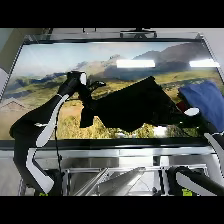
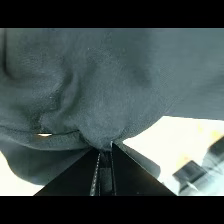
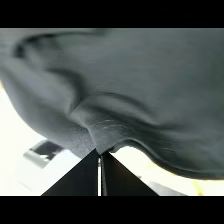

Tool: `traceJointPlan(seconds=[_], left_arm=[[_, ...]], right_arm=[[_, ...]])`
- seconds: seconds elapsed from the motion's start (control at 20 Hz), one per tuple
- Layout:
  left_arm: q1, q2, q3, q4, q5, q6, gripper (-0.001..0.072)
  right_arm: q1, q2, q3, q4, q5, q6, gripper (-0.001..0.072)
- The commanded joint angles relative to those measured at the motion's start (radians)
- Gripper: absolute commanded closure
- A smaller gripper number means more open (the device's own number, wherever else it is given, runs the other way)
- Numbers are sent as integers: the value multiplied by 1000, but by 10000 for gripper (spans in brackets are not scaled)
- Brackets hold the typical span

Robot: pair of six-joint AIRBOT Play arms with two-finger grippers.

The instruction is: Fold the shirts.

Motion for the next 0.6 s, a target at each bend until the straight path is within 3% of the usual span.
traceJointPlan(seconds=[0.0,0.15,0.4,0.55], left_arm=[[34,53,104,-188,-34,-8,681],[153,188,153,-644,6,59,681],[409,461,179,-1547,-90,244,681],[607,620,178,-1757,-120,239,680]], right_arm=[[-61,116,123,48,146,-6,697],[-209,273,298,181,224,-20,698],[-469,483,606,524,328,-135,698],[-612,592,746,537,242,-191,698]])
